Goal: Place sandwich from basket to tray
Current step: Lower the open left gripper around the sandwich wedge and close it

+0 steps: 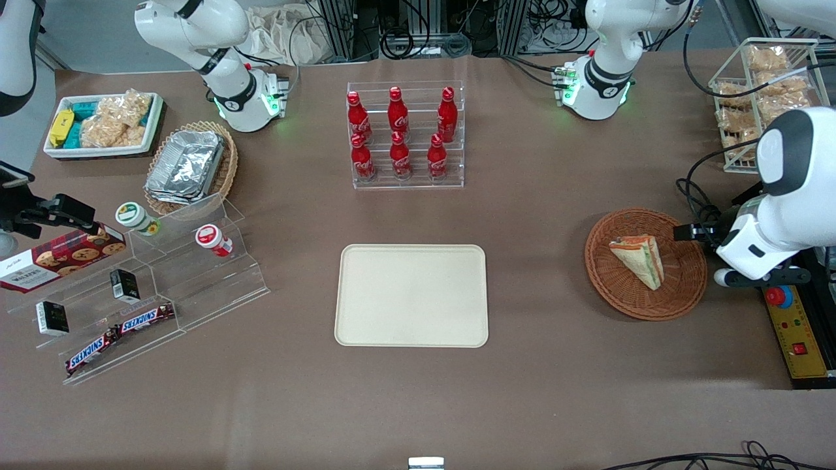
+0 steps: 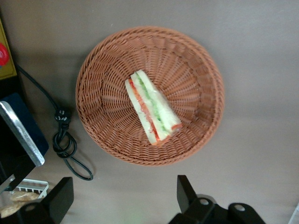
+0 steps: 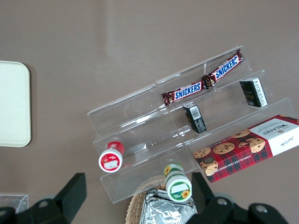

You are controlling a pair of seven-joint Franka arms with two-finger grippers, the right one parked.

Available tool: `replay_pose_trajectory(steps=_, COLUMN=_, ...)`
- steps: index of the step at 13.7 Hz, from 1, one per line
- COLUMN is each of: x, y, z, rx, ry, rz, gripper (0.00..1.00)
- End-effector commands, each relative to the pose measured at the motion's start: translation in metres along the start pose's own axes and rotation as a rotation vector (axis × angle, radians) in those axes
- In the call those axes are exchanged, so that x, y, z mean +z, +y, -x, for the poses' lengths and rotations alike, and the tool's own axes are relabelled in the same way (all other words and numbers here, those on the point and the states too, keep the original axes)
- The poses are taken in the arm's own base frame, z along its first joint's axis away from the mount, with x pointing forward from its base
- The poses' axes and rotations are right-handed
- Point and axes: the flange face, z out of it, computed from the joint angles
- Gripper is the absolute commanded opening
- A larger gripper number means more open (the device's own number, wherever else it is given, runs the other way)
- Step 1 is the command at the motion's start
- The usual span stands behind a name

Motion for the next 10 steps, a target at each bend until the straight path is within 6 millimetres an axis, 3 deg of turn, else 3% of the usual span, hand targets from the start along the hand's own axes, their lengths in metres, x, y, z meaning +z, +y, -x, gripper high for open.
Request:
replay_pose_trajectory(steps=1, x=0.036, y=-0.005, z=0.012, rx=-0.036, ry=0.058, rz=0.014, gripper=0.99)
replay_pose_trajectory(steps=3, x=0.065, y=-0.011, z=0.016, rx=-0.117, ry=0.117, rz=0.028, gripper=0.99)
replay_pose_trajectory(steps=10, x=0.133, y=0.003, z=0.015, rx=-0.413, ry=0.232, rz=0.084, gripper=0.99)
